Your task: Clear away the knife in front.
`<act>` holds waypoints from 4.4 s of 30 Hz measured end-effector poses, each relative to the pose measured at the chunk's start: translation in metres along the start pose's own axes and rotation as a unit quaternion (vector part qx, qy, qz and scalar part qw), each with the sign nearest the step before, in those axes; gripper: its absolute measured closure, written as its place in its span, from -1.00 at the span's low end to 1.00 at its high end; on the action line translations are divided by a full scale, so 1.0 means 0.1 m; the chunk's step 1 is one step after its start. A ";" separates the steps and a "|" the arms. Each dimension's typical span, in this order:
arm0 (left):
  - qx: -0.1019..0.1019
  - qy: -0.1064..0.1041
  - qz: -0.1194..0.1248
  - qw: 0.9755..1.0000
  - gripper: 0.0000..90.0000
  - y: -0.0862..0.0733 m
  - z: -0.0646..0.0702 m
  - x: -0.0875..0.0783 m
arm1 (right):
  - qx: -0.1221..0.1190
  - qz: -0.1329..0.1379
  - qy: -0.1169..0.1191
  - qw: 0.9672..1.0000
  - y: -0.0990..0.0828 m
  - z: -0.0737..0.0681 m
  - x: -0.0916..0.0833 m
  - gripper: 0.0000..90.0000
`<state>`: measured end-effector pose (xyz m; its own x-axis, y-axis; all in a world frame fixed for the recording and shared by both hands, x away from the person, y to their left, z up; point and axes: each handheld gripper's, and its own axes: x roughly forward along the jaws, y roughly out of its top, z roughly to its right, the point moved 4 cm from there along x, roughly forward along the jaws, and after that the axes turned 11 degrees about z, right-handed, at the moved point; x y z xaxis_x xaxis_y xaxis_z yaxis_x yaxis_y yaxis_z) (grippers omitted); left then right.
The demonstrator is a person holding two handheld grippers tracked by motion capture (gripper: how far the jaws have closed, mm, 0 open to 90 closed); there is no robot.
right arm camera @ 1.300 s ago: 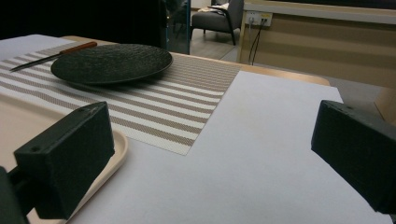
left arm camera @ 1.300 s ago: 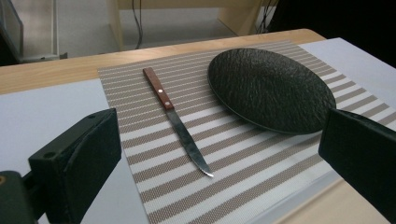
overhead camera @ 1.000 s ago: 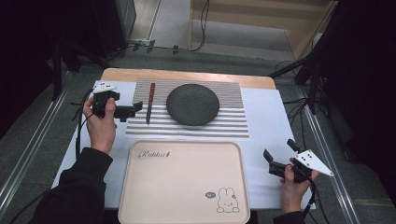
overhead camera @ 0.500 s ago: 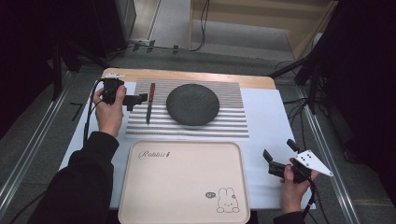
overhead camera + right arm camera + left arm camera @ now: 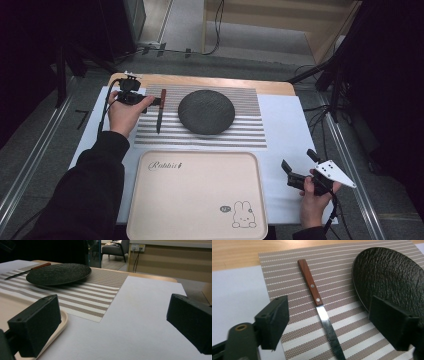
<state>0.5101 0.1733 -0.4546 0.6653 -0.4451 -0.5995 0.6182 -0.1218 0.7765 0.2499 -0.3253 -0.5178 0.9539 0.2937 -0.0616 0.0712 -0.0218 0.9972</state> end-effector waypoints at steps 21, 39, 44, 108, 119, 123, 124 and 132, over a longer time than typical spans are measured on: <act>0.014 0.044 -0.090 0.995 0.16 0.11 0.02 0.48 | 0.009 -0.004 0.000 1.000 -0.02 0.03 0.01 -1.00; 0.031 0.065 -0.121 0.990 0.41 -0.01 0.07 0.70 | 0.010 -0.005 0.001 1.000 -0.02 0.03 0.02 -1.00; 0.029 0.070 -0.124 0.989 0.43 -0.04 0.07 0.75 | 0.011 -0.009 0.002 1.000 -0.03 0.02 0.03 -1.00; 0.076 0.030 -0.093 0.992 0.70 -0.01 0.36 0.40 | 0.017 -0.006 0.006 1.000 -0.03 0.03 0.03 -1.00; 0.092 0.011 -0.083 0.992 0.70 -0.04 0.48 0.20 | 0.017 -0.007 0.006 1.000 -0.03 0.03 0.03 -1.00; 0.088 0.000 -0.076 0.993 0.70 -0.06 0.53 0.12 | 0.017 -0.007 0.006 1.000 -0.03 0.03 0.03 -1.00; 0.086 -0.003 -0.075 0.993 0.70 -0.06 0.55 0.10 | 0.018 -0.007 0.006 1.000 -0.03 0.03 0.03 -1.00; 0.100 -0.016 -0.072 0.992 0.71 -0.13 0.66 -0.04 | 0.017 -0.006 0.006 1.000 -0.03 0.03 0.03 -1.00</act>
<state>0.4722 0.1182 -0.4496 0.5604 -0.4376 -0.7032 0.6090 -0.3577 0.7079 0.2530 -0.3272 -0.5208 0.9496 0.3048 -0.0734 0.0931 -0.0506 0.9944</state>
